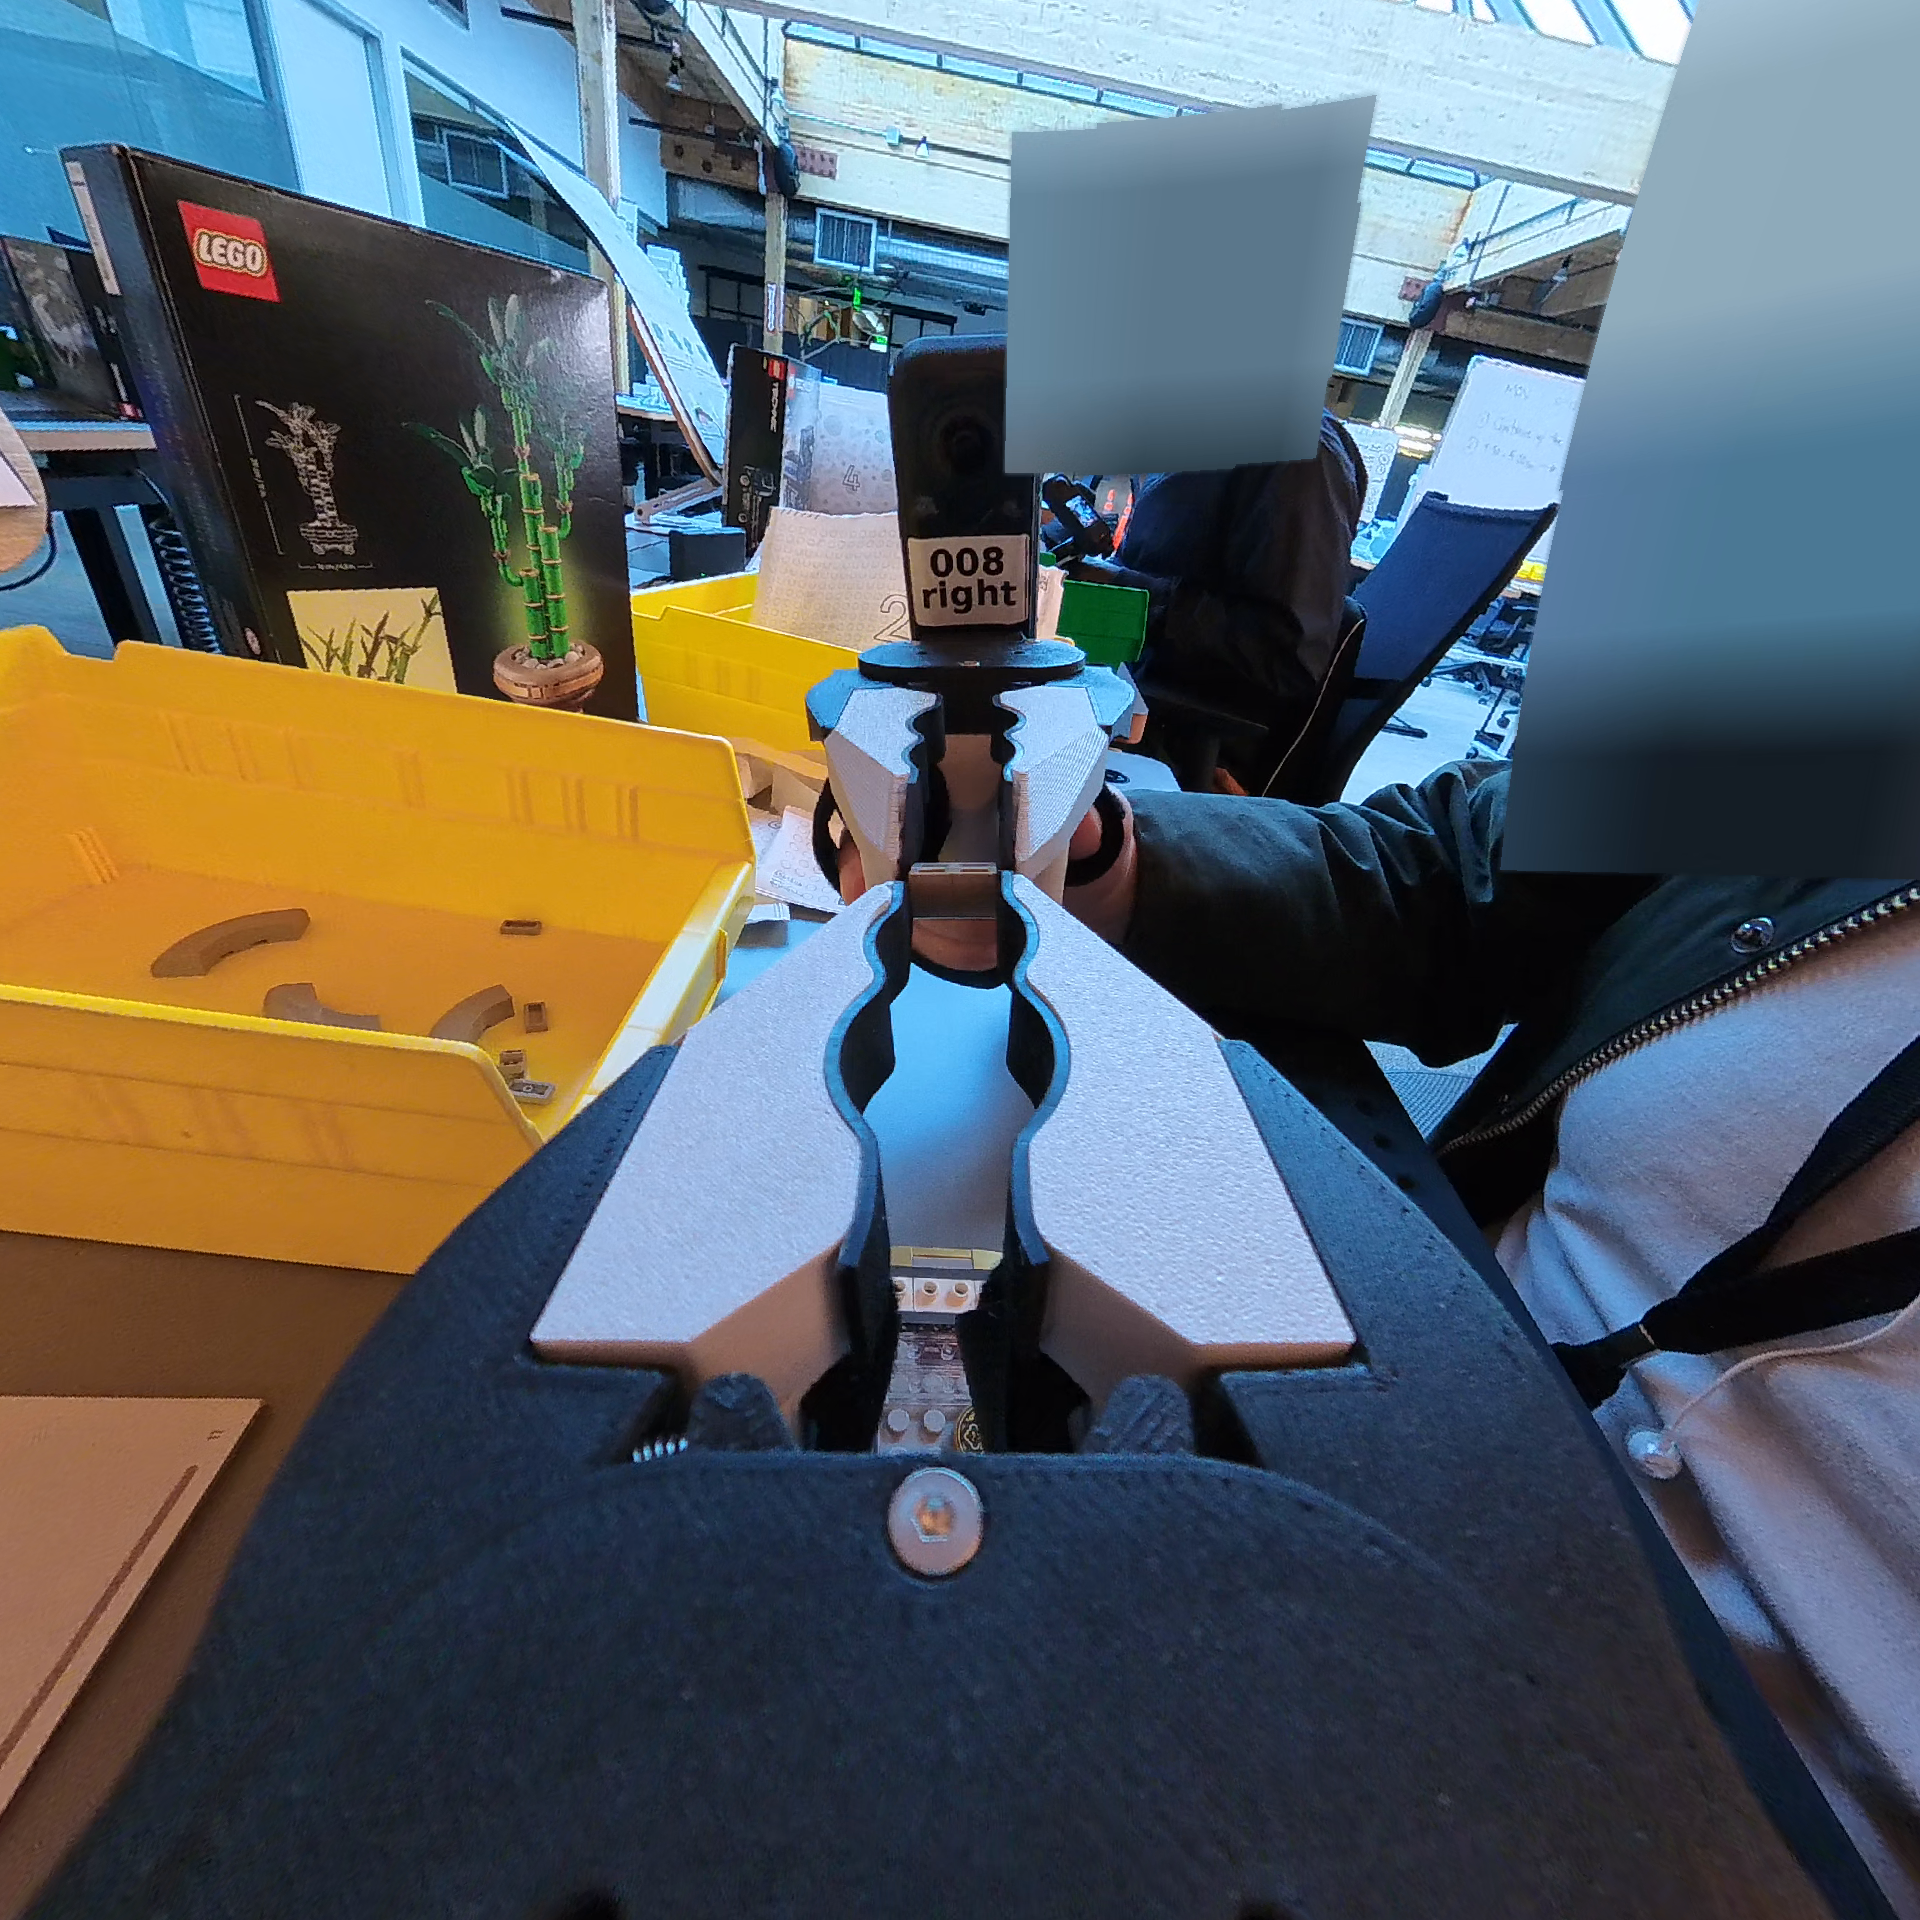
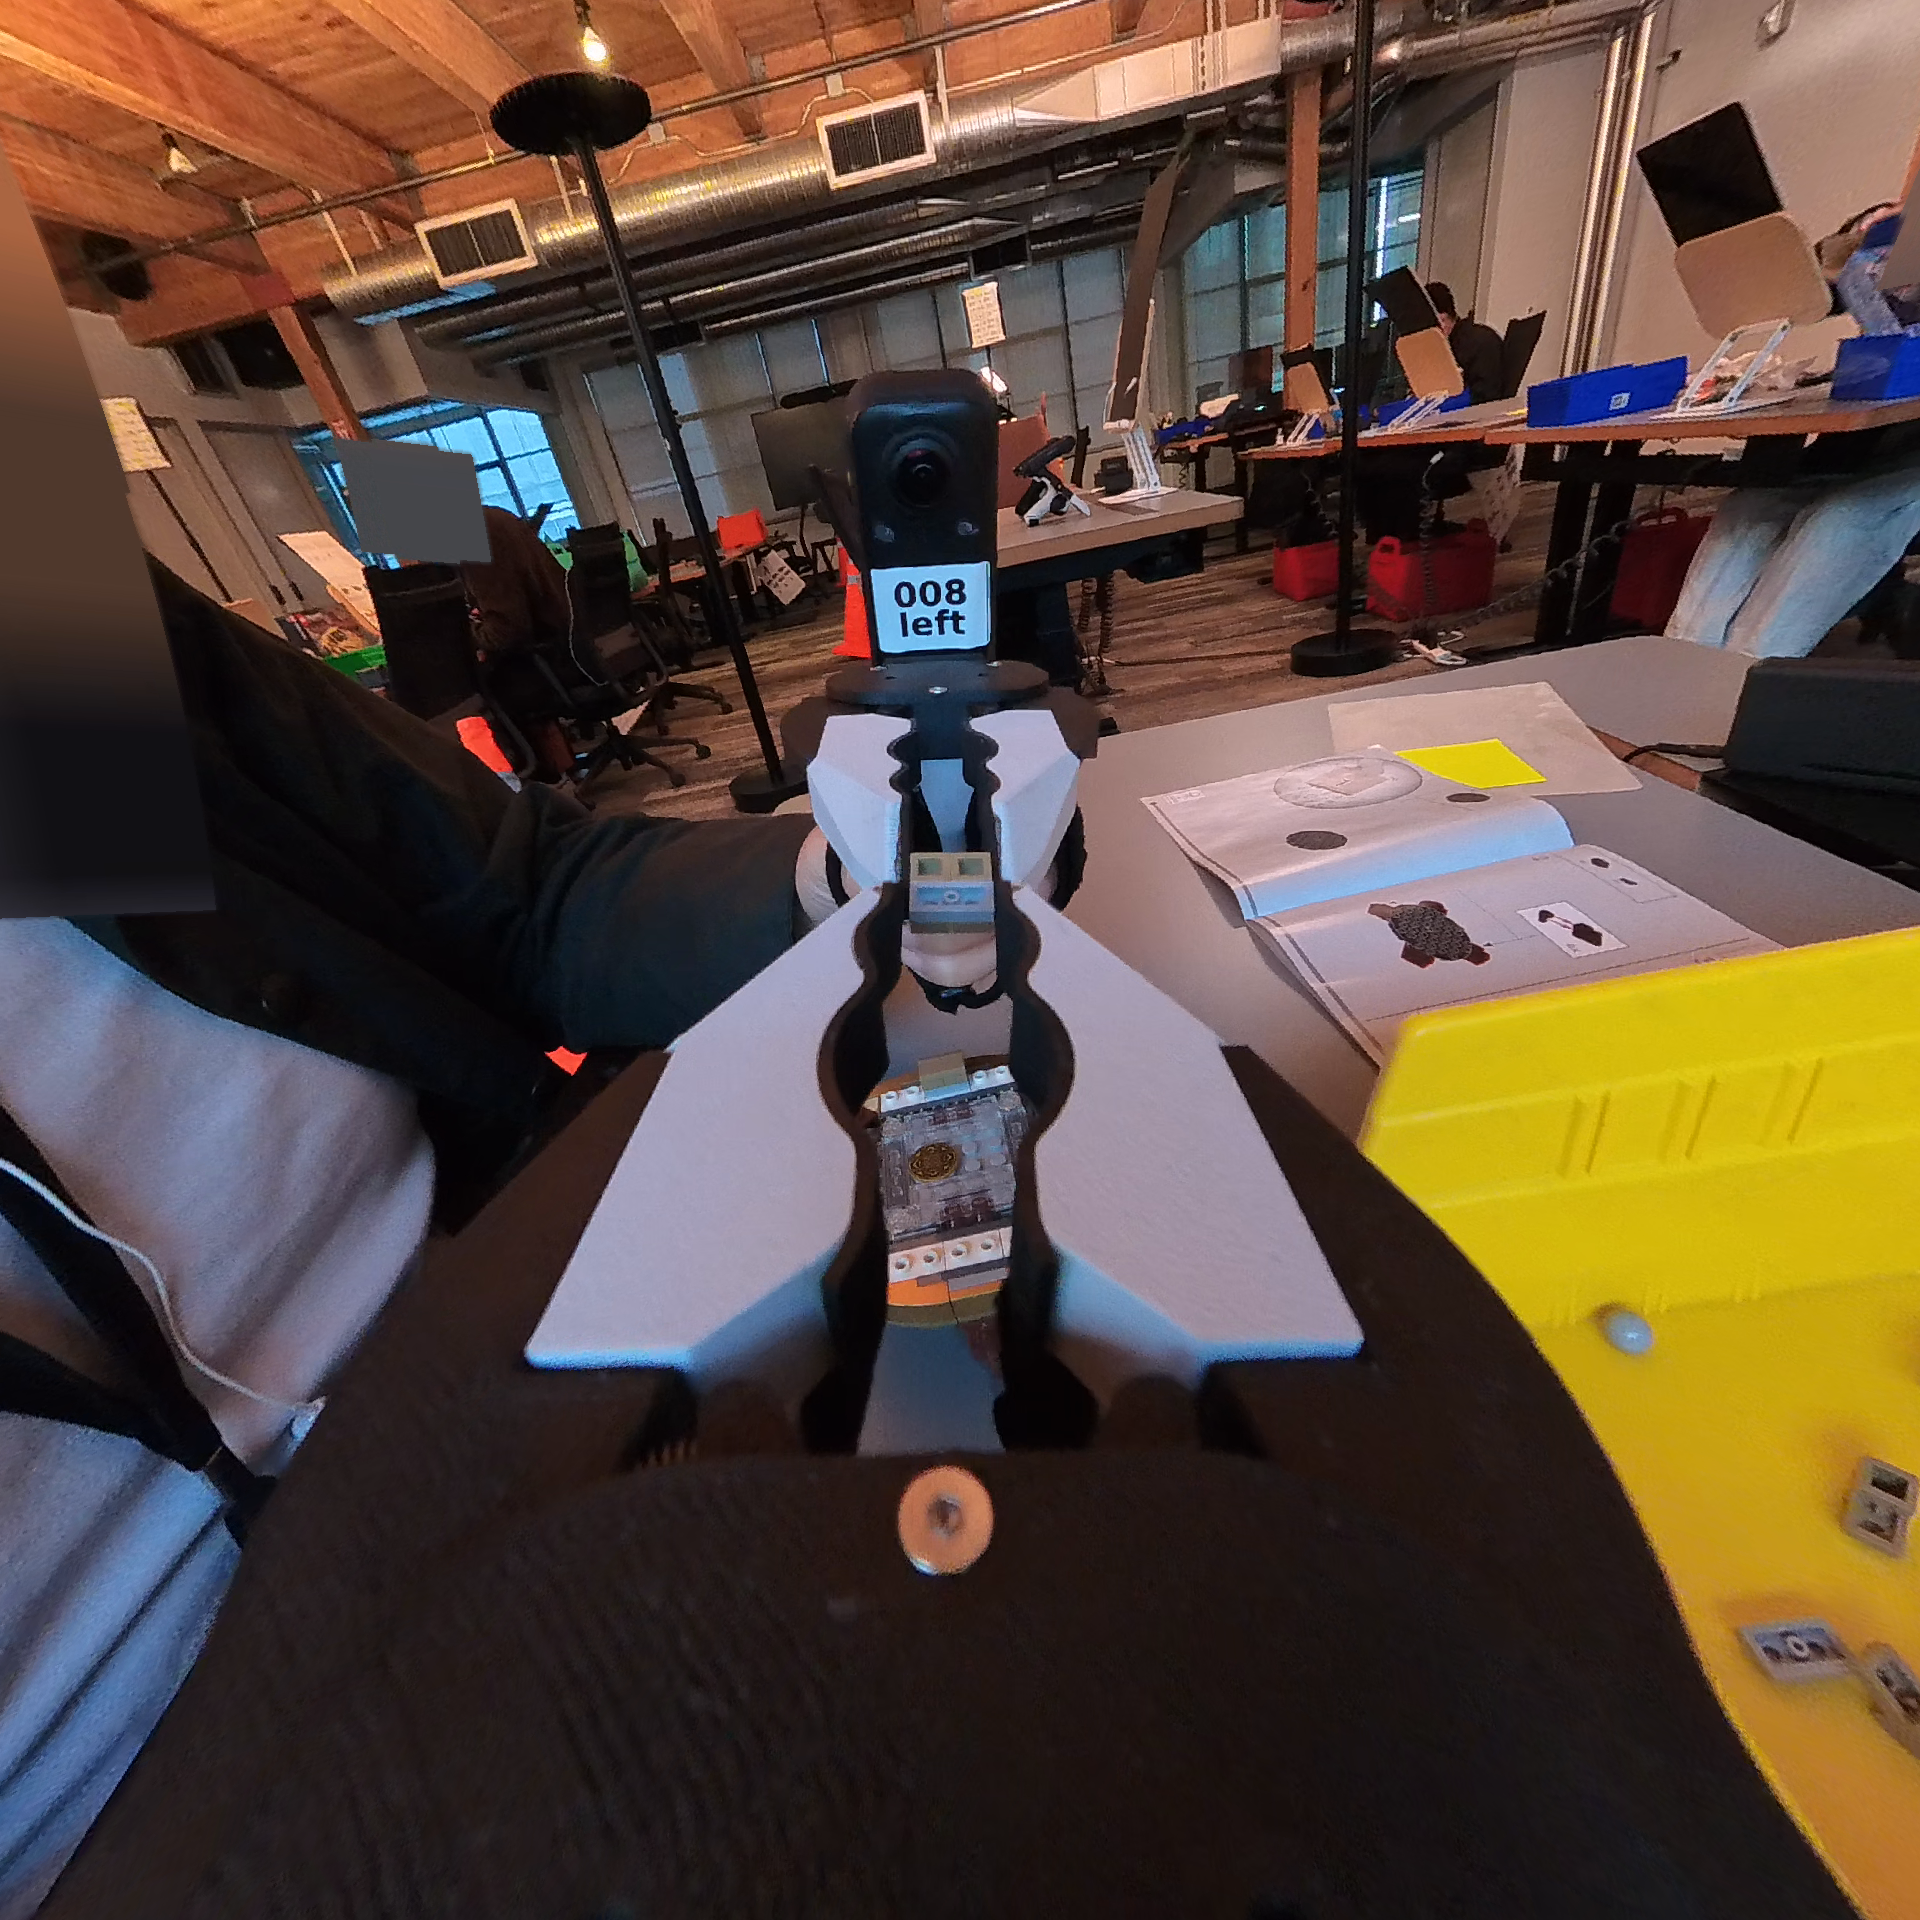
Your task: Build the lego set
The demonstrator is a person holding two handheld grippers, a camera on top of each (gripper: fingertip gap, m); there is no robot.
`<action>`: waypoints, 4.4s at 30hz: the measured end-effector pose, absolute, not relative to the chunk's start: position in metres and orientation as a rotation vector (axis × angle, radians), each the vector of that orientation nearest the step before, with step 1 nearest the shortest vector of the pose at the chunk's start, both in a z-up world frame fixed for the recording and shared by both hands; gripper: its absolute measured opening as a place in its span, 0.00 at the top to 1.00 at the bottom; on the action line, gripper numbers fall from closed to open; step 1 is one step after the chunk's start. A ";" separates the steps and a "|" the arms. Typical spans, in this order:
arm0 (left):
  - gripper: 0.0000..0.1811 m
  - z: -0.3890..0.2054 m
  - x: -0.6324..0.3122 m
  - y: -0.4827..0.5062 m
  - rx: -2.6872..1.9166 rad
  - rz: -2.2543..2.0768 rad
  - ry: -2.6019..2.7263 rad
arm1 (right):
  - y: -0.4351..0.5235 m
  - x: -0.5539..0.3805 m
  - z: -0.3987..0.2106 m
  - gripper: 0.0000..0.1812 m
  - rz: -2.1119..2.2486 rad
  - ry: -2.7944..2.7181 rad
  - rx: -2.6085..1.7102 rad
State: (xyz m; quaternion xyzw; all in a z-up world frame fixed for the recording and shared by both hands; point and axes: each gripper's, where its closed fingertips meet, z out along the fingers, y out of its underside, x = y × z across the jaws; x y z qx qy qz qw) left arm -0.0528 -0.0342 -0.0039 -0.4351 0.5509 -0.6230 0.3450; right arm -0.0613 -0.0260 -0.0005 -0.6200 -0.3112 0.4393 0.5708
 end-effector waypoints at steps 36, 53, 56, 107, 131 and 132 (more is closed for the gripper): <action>0.92 0.010 -0.057 -0.035 -1.115 -1.571 1.398 | -0.025 -0.064 0.017 0.94 1.481 -0.463 -1.424; 0.92 0.004 -0.053 -0.026 -1.254 -1.568 1.368 | -0.014 -0.060 0.014 0.94 1.625 -0.285 -1.385; 0.92 -0.019 -0.048 -0.043 -1.264 -1.476 1.543 | -0.009 -0.041 0.030 1.00 1.749 -0.144 -1.240; 0.92 -0.016 -0.050 -0.033 -1.385 -1.773 1.412 | -0.020 -0.060 -0.010 0.93 1.118 -0.670 -1.595; 0.92 -0.009 -0.050 -0.026 -1.358 -1.597 1.381 | -0.013 -0.059 0.002 0.93 1.451 -0.412 -1.516; 0.92 -0.007 -0.050 -0.025 -1.356 -1.611 1.366 | -0.012 -0.059 0.003 0.93 1.454 -0.407 -1.511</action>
